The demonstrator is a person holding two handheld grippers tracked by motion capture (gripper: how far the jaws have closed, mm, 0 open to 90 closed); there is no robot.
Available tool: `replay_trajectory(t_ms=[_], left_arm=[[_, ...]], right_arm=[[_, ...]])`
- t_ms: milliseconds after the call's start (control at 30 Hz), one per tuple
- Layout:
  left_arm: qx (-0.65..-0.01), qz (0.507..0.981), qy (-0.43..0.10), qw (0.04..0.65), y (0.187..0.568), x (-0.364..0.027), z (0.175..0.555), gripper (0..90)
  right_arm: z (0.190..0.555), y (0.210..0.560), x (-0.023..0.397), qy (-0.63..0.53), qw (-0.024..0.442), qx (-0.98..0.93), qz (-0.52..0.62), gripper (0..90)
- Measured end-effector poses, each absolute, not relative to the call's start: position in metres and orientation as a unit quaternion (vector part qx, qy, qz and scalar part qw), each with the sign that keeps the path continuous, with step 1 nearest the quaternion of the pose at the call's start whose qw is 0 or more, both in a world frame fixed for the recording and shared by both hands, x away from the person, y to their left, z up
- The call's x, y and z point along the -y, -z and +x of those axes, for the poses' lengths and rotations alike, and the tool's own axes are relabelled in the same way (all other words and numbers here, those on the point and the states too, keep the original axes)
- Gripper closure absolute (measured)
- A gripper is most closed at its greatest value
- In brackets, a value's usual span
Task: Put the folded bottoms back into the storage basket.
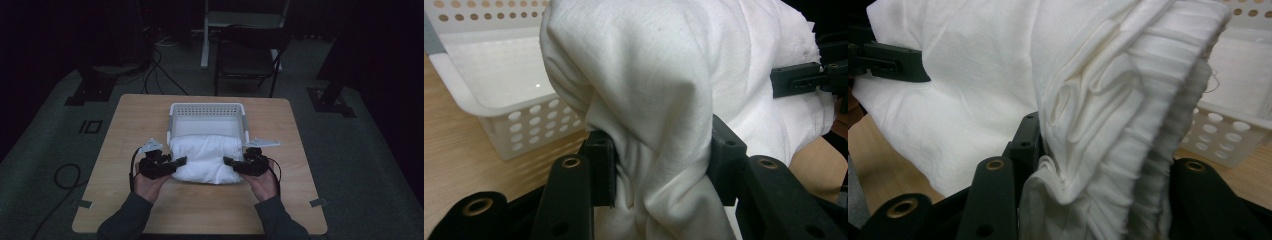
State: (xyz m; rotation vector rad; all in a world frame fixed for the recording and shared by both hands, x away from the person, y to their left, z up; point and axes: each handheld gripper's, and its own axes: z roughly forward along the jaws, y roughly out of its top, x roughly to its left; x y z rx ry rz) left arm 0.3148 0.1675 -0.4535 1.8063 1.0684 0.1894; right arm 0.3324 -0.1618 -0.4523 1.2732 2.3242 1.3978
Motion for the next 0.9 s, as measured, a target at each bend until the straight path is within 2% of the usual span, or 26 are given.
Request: replay_trajectory(t_ms=[900], left_arm=[[-0.436,0.741,-0.085,0.503,0.439,-0.165,0.330,57.0]], right_arm=[[0.346,0.438,0.164,-0.473,0.086,-0.768,0.424,56.0]])
